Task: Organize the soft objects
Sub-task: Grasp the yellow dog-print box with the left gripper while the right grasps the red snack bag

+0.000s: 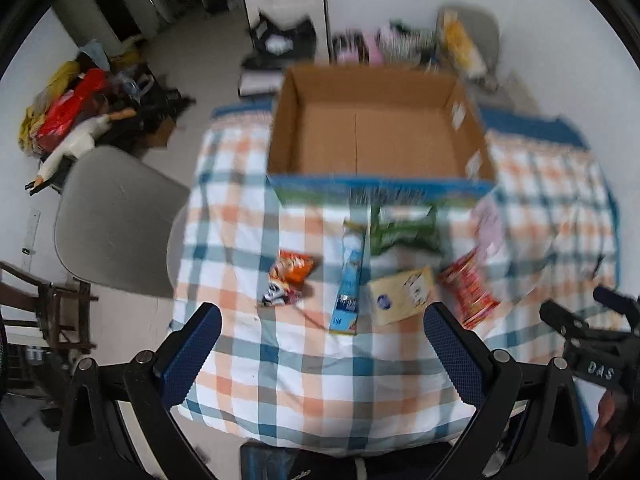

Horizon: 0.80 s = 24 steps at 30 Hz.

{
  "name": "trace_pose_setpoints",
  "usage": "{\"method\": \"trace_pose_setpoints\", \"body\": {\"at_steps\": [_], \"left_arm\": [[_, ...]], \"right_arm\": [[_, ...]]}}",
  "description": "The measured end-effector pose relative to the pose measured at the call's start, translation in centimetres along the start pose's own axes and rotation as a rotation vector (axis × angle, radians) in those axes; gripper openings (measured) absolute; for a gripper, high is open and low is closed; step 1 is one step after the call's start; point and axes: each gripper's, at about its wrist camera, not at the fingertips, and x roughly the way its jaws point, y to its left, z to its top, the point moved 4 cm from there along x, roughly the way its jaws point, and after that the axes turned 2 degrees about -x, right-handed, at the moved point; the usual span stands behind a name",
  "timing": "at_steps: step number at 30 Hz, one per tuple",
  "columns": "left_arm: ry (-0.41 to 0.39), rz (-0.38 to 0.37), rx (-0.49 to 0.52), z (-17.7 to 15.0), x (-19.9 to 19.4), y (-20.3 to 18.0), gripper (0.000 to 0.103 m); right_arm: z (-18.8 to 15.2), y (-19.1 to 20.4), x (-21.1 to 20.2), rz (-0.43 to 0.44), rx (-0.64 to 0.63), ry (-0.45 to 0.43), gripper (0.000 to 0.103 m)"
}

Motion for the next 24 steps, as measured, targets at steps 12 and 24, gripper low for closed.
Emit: {"method": "trace_pose_setpoints", "body": {"at_steps": [12,24], "left_arm": [[0.194,0.013,0.376,-0.9,14.3,-7.6,0.103],[0.282,-0.019,0.713,-2.5,21.2,-13.5,0.097]], "right_arm": [[-0.3,-0.6,24.2,0.030,-0.116,0.312,0.098],[-3.8,-2.3,30.4,0.157,-0.079,0.435,0.065]]}}
